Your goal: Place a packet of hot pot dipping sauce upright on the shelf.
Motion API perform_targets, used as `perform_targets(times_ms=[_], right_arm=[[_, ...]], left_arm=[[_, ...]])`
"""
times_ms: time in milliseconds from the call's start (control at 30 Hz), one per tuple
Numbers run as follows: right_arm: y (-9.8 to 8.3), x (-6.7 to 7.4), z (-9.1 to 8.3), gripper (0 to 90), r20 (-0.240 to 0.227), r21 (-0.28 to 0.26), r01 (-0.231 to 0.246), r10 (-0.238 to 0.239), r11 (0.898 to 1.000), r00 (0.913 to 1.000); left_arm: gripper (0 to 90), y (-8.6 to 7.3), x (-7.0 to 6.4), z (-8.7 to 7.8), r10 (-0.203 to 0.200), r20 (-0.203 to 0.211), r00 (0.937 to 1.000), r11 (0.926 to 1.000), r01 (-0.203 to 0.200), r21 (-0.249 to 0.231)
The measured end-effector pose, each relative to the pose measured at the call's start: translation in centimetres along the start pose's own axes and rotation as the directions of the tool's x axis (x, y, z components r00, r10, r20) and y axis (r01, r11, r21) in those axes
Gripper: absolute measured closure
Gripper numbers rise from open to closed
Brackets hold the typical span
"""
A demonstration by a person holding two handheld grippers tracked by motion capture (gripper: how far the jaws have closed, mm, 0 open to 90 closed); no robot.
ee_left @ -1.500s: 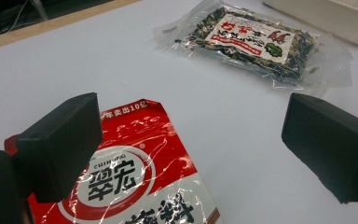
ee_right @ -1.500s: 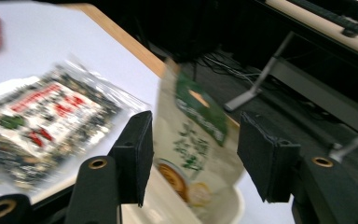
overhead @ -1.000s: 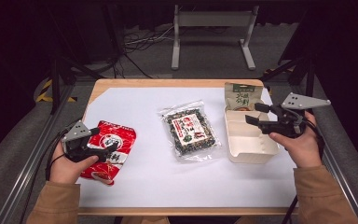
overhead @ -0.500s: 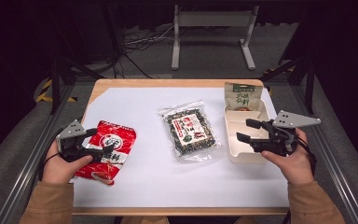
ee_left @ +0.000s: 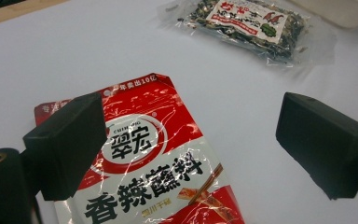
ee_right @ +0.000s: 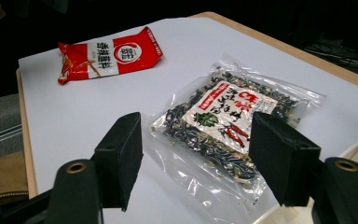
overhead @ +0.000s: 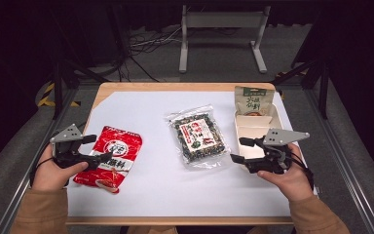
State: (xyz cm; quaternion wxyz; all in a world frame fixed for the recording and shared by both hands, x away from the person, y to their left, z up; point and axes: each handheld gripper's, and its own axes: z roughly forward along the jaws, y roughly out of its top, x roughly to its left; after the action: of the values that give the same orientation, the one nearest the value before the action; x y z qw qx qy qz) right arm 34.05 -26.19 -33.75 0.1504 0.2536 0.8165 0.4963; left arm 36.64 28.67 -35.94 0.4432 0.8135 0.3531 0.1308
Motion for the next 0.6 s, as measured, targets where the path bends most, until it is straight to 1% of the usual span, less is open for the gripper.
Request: perform_targets(times_ms=[33, 200, 267, 367, 400, 467, 533, 567, 600], right_arm=[[-0.1, 0.2, 0.1, 35.1, -0.007, 0.003, 0.000, 0.000, 1.000, 1.0000], [-0.6, 0.4, 0.4, 35.2, -0.016, 0.004, -0.006, 0.006, 1.000, 0.9999], [-0.7, 0.5, 0.6, 35.2, -0.019, 0.007, -0.007, 0.007, 1.000, 0.9998], [-1.1, 0.7, 1.1, 35.3, -0.029, 0.015, -0.007, 0.008, 1.000, 0.9996], [-1.1, 0.7, 1.2, 35.2, -0.031, 0.019, -0.006, 0.006, 1.000, 0.9995], [-1.3, 0.8, 1.6, 35.2, -0.036, 0.024, -0.007, 0.008, 1.000, 0.9993], [-1.4, 0.8, 1.8, 35.2, -0.038, 0.028, -0.008, 0.009, 1.000, 0.9992], [-1.4, 0.8, 1.8, 35.2, -0.038, 0.028, -0.008, 0.009, 1.000, 0.9992], [-1.5, 0.9, 1.9, 35.2, -0.039, 0.032, -0.007, 0.008, 0.999, 0.9992]], left_arm=[[8.6, 0.0, 0.1, -0.1, -0.004, -0.001, 1.0000, 0.9999, 0.004, -0.010], [7.8, 0.1, 0.7, -0.3, -0.035, -0.041, 0.9985, 0.9988, 0.034, -0.036], [8.1, 0.2, 1.0, -0.3, -0.041, -0.051, 0.9978, 0.9987, 0.040, -0.032], [9.7, 0.5, 1.6, -0.3, -0.052, -0.076, 0.9958, 0.9982, 0.049, -0.034], [10.0, 0.7, 2.0, -0.2, -0.053, -0.083, 0.9952, 0.9979, 0.050, -0.041], [10.7, 1.0, 2.5, 0.0, -0.070, -0.093, 0.9932, 0.9961, 0.065, -0.059], [11.6, 1.2, 3.1, 0.4, -0.065, -0.100, 0.9928, 0.9966, 0.060, -0.057], [11.9, 1.2, 3.1, 0.4, -0.065, -0.100, 0.9928, 0.9966, 0.060, -0.057], [11.9, 1.3, 3.5, 0.8, -0.052, -0.107, 0.9929, 0.9978, 0.048, -0.046]])
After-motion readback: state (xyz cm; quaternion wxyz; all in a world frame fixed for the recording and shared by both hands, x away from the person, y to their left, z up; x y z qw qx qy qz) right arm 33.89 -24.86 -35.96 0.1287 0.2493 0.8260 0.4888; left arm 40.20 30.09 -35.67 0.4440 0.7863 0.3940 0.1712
